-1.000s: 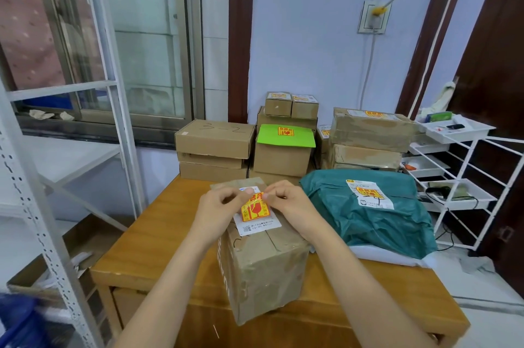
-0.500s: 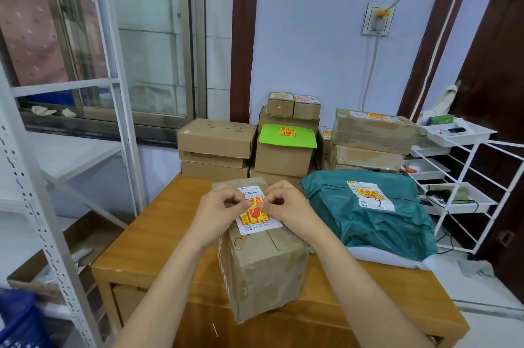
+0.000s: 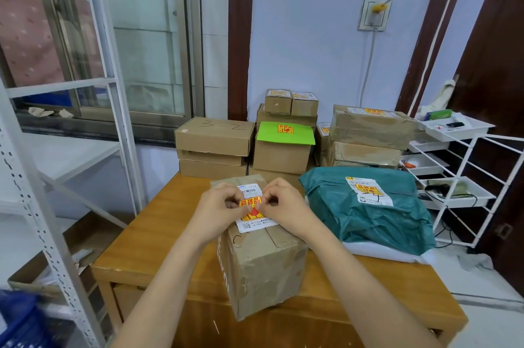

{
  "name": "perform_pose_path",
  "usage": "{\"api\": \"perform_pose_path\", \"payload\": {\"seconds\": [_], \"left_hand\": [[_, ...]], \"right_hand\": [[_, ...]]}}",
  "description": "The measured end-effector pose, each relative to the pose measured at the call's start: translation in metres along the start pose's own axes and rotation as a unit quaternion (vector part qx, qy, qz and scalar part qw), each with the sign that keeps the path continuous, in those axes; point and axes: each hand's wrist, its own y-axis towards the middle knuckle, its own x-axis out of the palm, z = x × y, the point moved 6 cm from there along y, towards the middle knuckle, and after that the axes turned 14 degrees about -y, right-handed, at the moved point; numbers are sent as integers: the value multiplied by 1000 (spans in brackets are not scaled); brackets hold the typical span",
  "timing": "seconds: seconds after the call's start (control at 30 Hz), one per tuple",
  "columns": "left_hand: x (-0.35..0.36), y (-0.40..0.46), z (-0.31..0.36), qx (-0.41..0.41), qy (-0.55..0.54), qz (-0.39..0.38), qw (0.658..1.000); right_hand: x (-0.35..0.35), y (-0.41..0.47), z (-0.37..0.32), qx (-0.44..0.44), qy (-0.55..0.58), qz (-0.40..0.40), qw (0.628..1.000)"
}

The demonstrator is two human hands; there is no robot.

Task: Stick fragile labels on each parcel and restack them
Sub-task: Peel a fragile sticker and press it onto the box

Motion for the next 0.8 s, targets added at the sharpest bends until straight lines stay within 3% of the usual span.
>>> {"api": "perform_pose_path", "payload": {"seconds": [0.53, 0.8], "left_hand": [[3, -1, -3, 21, 8, -1, 1000], [3, -5, -4, 12, -62, -52, 997]], "right_hand": [[4, 0, 0, -7, -58, -17, 998], [11, 0, 2, -12, -57, -72, 996]]}}
